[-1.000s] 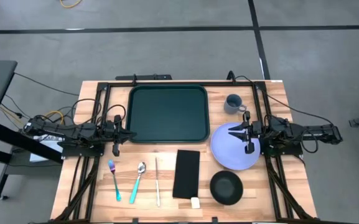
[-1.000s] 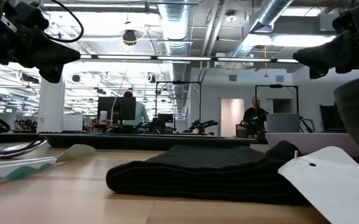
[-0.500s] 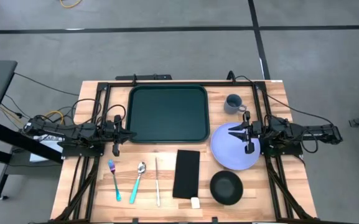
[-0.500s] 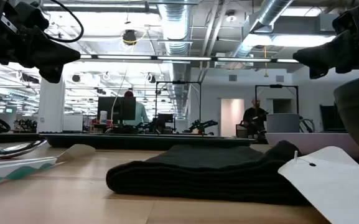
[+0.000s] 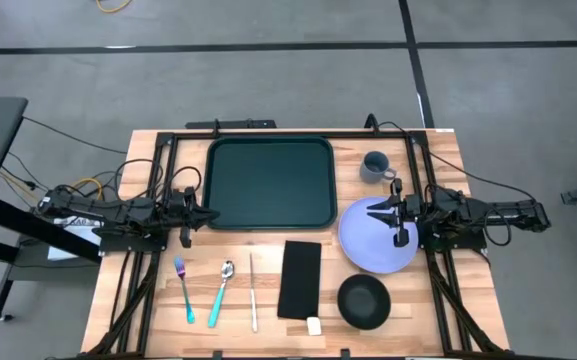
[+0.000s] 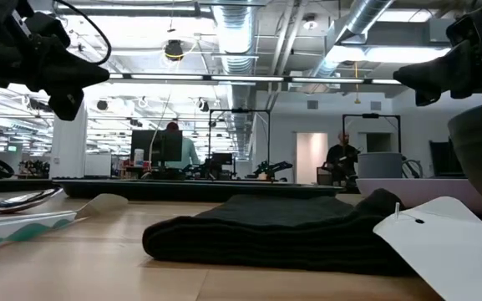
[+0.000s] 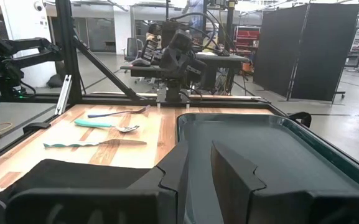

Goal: Set up tray
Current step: Put the blue mug to the top right on the black tray

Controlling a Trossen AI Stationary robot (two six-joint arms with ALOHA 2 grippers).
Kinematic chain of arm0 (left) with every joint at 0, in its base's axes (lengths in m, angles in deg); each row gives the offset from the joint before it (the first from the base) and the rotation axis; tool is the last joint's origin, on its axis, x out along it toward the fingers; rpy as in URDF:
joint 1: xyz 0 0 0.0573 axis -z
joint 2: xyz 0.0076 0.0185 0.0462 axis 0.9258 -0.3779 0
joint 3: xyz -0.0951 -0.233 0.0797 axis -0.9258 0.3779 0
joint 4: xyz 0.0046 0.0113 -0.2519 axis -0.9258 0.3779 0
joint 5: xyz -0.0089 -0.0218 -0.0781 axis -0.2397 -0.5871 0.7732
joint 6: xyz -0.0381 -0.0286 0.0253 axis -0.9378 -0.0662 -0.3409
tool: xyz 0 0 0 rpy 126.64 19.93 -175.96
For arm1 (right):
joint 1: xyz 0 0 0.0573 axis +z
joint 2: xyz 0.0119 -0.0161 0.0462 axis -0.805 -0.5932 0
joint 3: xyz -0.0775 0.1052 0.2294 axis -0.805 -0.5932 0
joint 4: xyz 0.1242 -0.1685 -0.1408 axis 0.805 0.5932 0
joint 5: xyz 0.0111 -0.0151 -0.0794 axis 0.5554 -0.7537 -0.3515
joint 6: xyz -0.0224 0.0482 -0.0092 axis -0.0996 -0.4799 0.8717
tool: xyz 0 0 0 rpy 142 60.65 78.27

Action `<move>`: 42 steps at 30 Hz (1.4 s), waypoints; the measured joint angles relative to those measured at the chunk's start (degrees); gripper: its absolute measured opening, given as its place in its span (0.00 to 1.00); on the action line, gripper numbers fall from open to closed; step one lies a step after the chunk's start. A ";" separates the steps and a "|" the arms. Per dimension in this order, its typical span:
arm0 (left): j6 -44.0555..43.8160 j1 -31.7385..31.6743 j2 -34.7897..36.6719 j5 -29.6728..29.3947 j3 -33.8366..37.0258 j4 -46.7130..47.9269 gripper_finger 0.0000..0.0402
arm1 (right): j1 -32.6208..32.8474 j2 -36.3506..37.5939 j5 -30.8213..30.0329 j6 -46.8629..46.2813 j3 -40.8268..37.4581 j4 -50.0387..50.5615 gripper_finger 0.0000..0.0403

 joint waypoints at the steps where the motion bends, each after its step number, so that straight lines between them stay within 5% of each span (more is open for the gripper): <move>1: -0.64 0.02 0.00 0.17 0.00 0.00 0.00 | 0.00 0.01 0.02 0.00 -0.02 -0.01 0.15; 12: -3.36 0.02 0.00 0.33 0.00 0.00 0.00 | -0.37 0.02 -1.44 -2.01 -0.02 -3.03 0.15; 20: -9.87 0.02 0.00 0.31 0.00 0.00 0.00 | -0.73 0.02 -1.83 -40.51 -0.02 -22.25 0.15; 24: -10.09 0.02 0.00 0.31 0.00 0.00 0.00 | -1.24 0.04 -4.26 -50.63 0.00 -30.05 0.15; 27: -10.12 0.02 0.00 0.29 0.00 0.00 0.00 | -1.49 0.09 -13.57 -50.26 0.09 -33.98 0.15; 30: -10.12 0.02 0.00 0.17 0.00 0.00 0.00 | -2.23 -0.65 -22.65 -47.07 1.44 -31.42 0.15; 34: -10.12 0.02 0.00 0.15 0.00 0.00 0.00 | -3.85 -4.39 -24.11 -44.76 5.89 -25.38 0.15; 42: -10.12 0.02 0.00 -0.28 0.02 -1.23 0.00 | -8.31 -31.71 -23.64 -38.69 28.73 -3.13 0.15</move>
